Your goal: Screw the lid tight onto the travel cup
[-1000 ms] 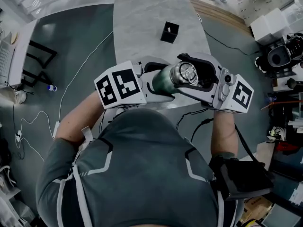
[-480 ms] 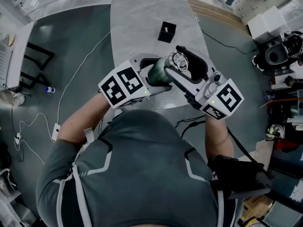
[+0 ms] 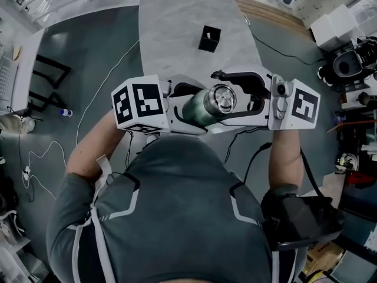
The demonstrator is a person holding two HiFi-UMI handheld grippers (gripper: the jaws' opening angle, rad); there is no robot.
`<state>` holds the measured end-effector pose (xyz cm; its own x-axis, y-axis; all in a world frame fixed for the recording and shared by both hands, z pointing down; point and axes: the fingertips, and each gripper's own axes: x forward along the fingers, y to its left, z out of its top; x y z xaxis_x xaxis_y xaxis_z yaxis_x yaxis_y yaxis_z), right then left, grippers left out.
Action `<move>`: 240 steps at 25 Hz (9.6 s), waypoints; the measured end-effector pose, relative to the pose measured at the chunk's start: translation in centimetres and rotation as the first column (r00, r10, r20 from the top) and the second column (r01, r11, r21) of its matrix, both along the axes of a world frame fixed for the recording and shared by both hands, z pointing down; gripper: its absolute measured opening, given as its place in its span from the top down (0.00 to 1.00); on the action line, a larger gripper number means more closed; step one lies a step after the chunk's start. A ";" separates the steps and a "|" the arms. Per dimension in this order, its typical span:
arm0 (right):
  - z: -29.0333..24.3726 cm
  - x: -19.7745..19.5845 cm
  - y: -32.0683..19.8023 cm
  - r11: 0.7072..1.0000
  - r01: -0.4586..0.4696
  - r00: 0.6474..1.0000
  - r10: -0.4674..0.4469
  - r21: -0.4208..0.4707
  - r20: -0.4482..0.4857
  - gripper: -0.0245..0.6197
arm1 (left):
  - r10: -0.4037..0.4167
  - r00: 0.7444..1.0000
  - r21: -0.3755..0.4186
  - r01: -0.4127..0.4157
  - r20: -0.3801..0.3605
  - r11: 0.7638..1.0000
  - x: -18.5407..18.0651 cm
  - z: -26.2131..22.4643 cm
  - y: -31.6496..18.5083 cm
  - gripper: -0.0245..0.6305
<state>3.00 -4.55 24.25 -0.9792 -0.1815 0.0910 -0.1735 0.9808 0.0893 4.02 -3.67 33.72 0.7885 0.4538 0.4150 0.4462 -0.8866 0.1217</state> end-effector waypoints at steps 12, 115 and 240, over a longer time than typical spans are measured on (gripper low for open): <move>-0.9 1.3 -3.2 0.962 -0.272 0.947 0.267 0.007 0.177 0.54 | -0.226 0.974 -0.022 0.226 0.013 0.974 1.3 0.6 -2.6 0.39; -0.2 1.0 -5.0 0.904 -0.426 0.904 0.427 -0.040 0.027 0.48 | -0.267 0.961 0.058 0.271 -0.074 0.961 1.4 -0.1 -5.1 0.39; -1.9 0.8 -0.4 0.997 -0.007 0.977 0.024 -0.080 0.212 0.48 | 0.011 0.996 -0.043 -0.015 -0.086 0.999 0.4 -2.3 0.1 0.39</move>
<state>3.83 -4.99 22.33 -0.9747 -0.1975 -0.1048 -0.1955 0.9803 -0.0287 4.38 -3.60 31.45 0.8143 0.4802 0.3261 0.4678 -0.8755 0.1211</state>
